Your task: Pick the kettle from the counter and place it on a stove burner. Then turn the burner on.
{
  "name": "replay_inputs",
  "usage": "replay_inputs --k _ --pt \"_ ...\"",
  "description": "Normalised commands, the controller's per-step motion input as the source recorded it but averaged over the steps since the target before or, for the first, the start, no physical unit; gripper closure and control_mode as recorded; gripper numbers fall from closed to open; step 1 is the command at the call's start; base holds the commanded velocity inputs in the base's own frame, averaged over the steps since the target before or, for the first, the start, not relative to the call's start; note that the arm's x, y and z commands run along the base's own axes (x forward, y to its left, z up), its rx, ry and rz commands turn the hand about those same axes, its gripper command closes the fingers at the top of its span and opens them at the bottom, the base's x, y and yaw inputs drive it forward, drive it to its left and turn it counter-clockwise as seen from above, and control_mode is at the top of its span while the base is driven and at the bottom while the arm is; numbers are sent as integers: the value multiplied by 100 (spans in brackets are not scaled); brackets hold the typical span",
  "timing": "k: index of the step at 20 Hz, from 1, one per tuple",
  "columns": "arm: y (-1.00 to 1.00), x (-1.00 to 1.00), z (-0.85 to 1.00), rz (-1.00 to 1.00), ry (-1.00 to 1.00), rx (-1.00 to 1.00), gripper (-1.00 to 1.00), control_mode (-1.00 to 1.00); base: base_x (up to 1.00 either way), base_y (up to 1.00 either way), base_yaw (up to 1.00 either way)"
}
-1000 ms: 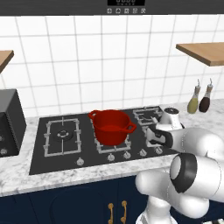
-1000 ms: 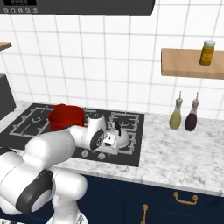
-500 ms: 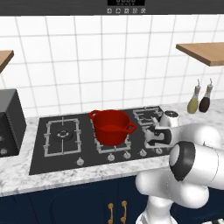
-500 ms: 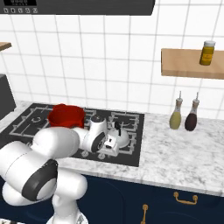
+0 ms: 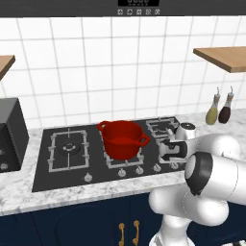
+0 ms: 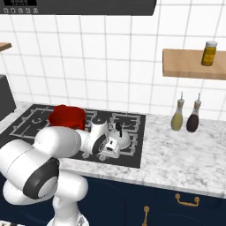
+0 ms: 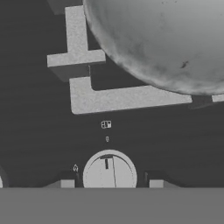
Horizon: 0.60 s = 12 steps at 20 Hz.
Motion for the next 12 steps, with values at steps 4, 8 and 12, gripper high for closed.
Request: replay_inputs --k 4,8,12 --pt "0 0 0 0 0 0 100 -100 0 0 0" --pt "0 -3 0 5 -3 0 100 -100 0 0 0" --pt "0 -13 0 20 -7 -3 100 -100 0 0 0"
